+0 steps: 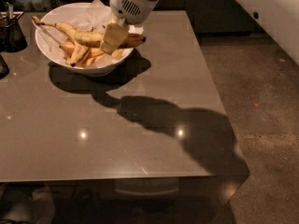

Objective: Pick banana from white bowl

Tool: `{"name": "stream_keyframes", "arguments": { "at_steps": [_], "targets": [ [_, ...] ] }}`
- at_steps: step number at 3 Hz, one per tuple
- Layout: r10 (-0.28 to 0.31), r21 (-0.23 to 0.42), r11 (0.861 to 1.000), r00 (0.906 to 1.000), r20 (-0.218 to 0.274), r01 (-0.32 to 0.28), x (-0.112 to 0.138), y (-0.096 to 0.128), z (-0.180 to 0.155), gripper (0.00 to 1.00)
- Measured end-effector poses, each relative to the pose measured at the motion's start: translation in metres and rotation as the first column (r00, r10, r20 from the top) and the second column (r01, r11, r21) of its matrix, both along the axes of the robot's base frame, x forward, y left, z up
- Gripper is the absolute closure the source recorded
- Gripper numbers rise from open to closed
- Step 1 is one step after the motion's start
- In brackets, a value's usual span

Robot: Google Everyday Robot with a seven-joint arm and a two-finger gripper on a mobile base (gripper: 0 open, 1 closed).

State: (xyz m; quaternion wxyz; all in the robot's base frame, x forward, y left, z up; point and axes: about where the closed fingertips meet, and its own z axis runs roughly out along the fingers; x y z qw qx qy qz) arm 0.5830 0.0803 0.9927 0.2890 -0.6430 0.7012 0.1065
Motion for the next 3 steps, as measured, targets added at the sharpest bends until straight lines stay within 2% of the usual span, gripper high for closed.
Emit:
{"name": "stream_keyframes", "arguments": {
  "at_steps": [1, 2, 3],
  "targets": [
    [-0.024, 0.022, 0.999, 0.9997, 0.002, 0.024, -0.038, 0.005, 0.016, 1.00],
    [-0.074, 0.027, 0.997, 0.9968, -0.032, 0.075, -0.098, 0.011, 0.019, 1.00],
    [-0.074, 0.027, 0.997, 0.9968, -0.032, 0.075, -0.098, 0.011, 0.019, 1.00]
  ]
}}
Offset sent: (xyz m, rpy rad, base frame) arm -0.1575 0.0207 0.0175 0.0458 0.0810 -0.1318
